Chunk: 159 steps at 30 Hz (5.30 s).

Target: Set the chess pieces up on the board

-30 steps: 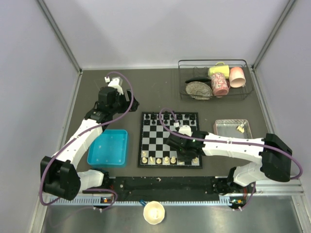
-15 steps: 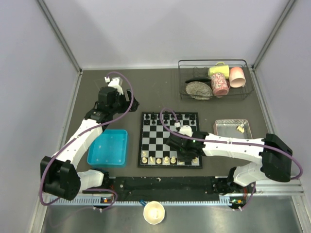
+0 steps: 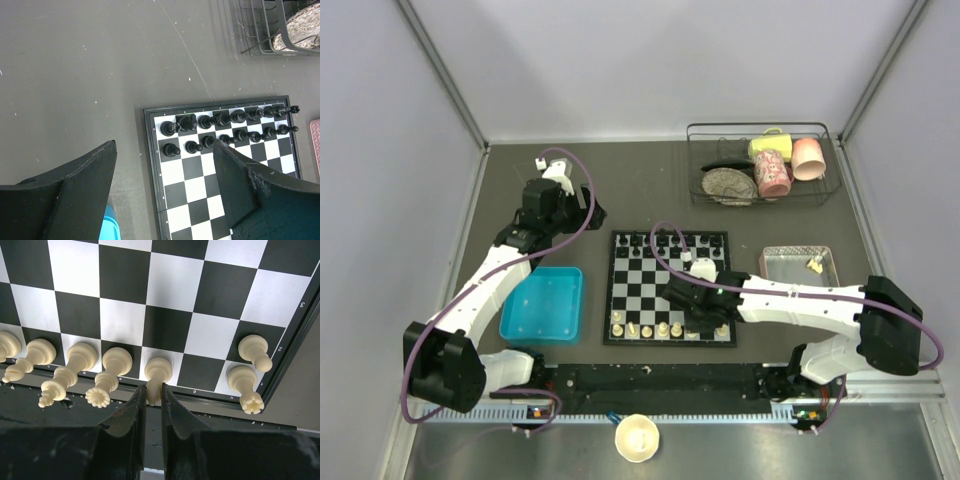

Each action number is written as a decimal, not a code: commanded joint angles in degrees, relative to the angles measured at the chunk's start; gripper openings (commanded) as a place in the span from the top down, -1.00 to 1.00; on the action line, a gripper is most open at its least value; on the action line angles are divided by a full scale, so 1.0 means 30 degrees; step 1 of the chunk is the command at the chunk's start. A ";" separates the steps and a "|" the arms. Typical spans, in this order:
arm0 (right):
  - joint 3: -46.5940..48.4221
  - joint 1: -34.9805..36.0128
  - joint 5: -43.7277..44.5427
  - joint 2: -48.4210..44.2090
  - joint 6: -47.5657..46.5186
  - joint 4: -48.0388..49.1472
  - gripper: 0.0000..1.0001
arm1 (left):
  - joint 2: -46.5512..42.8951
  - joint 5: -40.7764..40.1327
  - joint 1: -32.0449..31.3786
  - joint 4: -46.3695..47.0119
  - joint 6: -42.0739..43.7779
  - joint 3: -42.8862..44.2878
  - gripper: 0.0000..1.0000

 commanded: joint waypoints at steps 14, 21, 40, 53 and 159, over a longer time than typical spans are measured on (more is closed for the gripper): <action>-0.0103 0.0261 0.0646 -0.0024 0.0138 0.0318 0.42 | -0.0027 -0.0022 0.0034 0.0868 0.0186 0.0581 -0.64; 0.0394 0.0232 0.1229 -0.1136 -0.0037 0.0026 0.38 | -0.0143 -0.0139 0.0034 0.0839 0.0216 0.0552 -0.64; 0.2622 -1.9024 0.0444 -0.6647 -0.7886 -0.3316 0.37 | -0.0027 0.0975 -0.0725 0.0868 0.0596 0.1194 -0.64; 0.0807 -2.6163 -0.2136 -0.4158 -0.6515 0.0725 0.35 | 0.0325 0.1589 -0.2515 0.0751 0.0714 0.1430 -0.64; -0.0659 -2.7717 -0.2255 0.5160 -0.4168 0.5357 0.34 | 0.2112 0.0447 -0.2573 -0.0158 0.1036 0.1577 -0.64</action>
